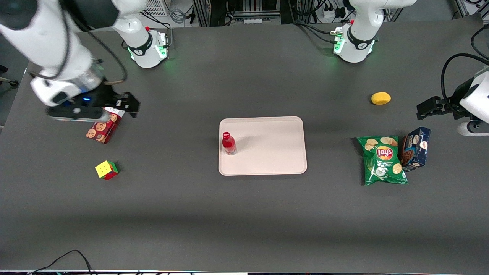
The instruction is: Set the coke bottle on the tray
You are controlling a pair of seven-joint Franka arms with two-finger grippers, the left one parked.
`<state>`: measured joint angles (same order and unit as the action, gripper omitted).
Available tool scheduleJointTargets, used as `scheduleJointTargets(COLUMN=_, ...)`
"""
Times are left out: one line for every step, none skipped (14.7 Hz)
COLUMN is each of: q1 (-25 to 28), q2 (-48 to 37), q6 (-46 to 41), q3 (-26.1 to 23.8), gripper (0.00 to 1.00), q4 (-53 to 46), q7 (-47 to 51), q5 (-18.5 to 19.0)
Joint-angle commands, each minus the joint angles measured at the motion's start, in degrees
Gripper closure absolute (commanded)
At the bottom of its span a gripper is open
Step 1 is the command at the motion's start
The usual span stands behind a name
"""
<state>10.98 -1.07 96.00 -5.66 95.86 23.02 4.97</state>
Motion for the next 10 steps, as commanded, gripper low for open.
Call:
scheduleJointTargets(q1=-1.5, q2=-0.5, q6=-3.5, q3=6.3, gripper=0.00, q4=-3.7, q7=-1.7, q5=-5.6)
scheduleJointTargets(q1=-1.6, q2=-0.4, q6=-4.4, q3=7.8, gripper=0.00, q4=-3.6, q7=-2.5, q5=-6.7)
scheduleJointTargets(q1=-2.0, q2=-0.6, q6=-5.0, q3=8.3, gripper=0.00, q4=-3.4, q7=-4.5, q5=-7.1)
scheduleJointTargets(q1=-3.0, q2=-1.4, q6=-5.4, q3=8.3, gripper=0.00, q4=-2.9, q7=-5.8, q5=-7.2)
scheduleJointTargets(q1=-3.2, q2=-2.6, q6=-5.5, q3=8.4, gripper=0.00, q4=-1.7, q7=-5.8, q5=-7.2)
scheduleJointTargets(q1=-3.2, q2=-3.5, q6=-5.5, q3=8.5, gripper=0.00, q4=-1.1, q7=-5.1, q5=-7.1)
scheduleJointTargets(q1=-3.3, q2=-3.4, q6=-5.5, q3=8.6, gripper=0.00, q4=-1.3, q7=-5.2, q5=-6.6)
scheduleJointTargets(q1=-3.7, q2=-3.3, q6=-5.5, q3=8.7, gripper=0.00, q4=-1.5, q7=-5.3, q5=-6.5)
scheduleJointTargets(q1=-4.6, q2=-3.2, q6=-5.5, q3=8.7, gripper=0.00, q4=-1.6, q7=-5.3, q5=-6.4)
scheduleJointTargets(q1=-5.2, q2=-3.2, q6=-5.5, q3=8.7, gripper=0.00, q4=-1.6, q7=-5.3, q5=-6.4)
